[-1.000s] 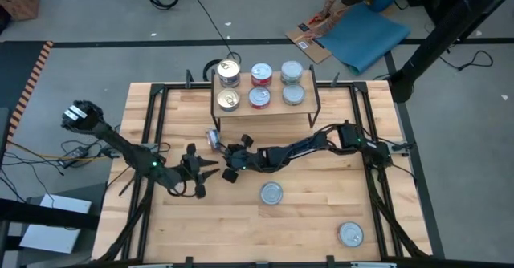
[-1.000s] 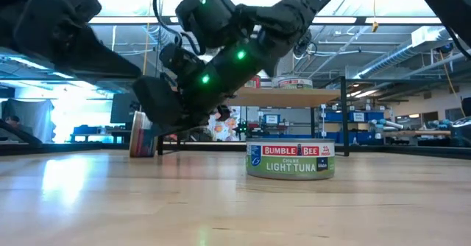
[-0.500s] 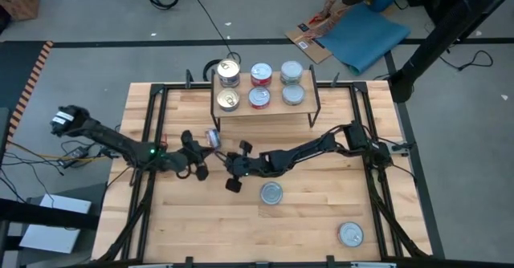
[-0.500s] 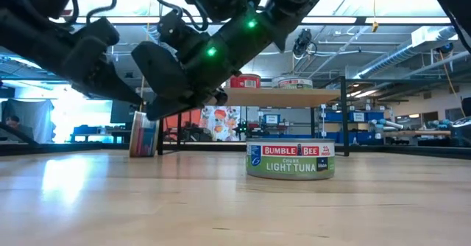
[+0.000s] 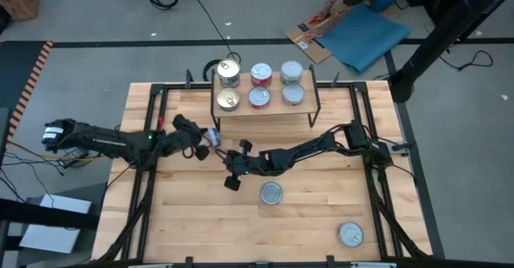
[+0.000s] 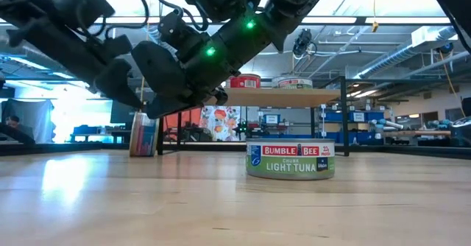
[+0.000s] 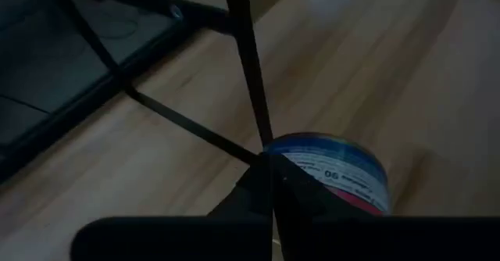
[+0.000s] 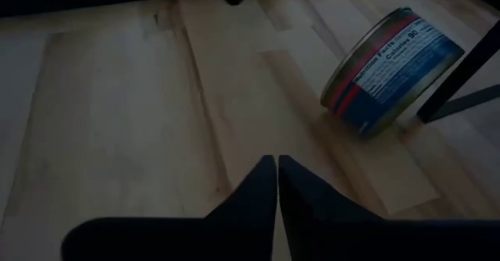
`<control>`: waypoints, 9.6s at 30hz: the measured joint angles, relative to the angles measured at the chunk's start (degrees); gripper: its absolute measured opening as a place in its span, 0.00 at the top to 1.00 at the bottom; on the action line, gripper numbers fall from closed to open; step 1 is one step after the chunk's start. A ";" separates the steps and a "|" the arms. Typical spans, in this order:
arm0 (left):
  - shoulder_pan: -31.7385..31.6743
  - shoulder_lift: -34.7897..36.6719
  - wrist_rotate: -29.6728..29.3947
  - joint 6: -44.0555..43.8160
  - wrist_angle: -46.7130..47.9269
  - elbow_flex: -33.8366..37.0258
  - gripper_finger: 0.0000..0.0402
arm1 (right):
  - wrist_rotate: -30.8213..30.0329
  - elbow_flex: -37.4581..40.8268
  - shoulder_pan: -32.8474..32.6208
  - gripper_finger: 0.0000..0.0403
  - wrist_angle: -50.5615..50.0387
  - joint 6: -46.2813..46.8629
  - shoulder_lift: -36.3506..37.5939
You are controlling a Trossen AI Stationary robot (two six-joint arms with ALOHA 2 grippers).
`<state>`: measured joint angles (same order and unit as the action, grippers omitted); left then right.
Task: Stack canned seafood by type on shelf
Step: Stack the blue pink tuna can on top of the other blue pink tuna can on the shelf, then stack the green tuna can on top of the other green tuna can on the shelf
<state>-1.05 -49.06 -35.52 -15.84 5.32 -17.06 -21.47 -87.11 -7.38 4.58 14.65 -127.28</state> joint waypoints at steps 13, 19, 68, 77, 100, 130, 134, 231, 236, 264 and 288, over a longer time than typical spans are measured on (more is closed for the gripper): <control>-5.55 -1.77 20.37 1.68 -1.51 -0.35 0.99 | -0.04 0.00 -0.03 0.94 -0.07 -0.68 0.00; -3.22 -1.90 23.26 1.99 -5.27 -0.08 0.99 | -3.63 0.00 -0.31 0.86 0.11 5.65 0.00; -1.87 -1.83 16.71 3.41 -7.10 -0.13 0.99 | -8.09 -2.64 4.92 0.31 15.63 10.89 -7.65; -1.87 4.83 14.68 4.09 -7.35 -0.11 0.99 | -3.94 -2.64 5.20 0.55 15.13 10.85 -7.61; 0.80 28.48 15.20 20.30 -15.95 -0.08 0.99 | 3.21 -2.50 7.04 0.55 -1.32 8.96 12.56; 3.47 30.34 14.42 23.32 -16.17 0.20 0.99 | 20.44 -2.60 24.56 0.55 -2.53 25.85 19.86; 3.47 30.34 14.44 23.34 -16.15 0.20 0.99 | 23.11 -2.67 24.85 0.55 0.38 27.81 16.76; 3.79 22.61 24.82 23.32 -13.95 0.18 0.99 | 15.30 -2.60 -16.02 0.85 -49.82 4.26 17.70; 3.79 18.67 25.57 23.59 -16.58 0.18 0.99 | 13.98 -2.60 -17.59 0.75 -50.07 4.35 13.07; 3.79 15.70 25.57 24.59 -19.30 0.18 0.99 | 5.46 -2.56 -20.35 0.98 -53.70 -1.80 6.94; 3.79 15.70 25.52 24.57 -19.47 0.18 0.99 | 27.21 -2.51 -9.23 1.00 -53.06 17.62 16.84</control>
<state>2.74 -33.36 -10.00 8.73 -14.14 -16.88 5.74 -89.62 -16.61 -48.48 32.27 -110.44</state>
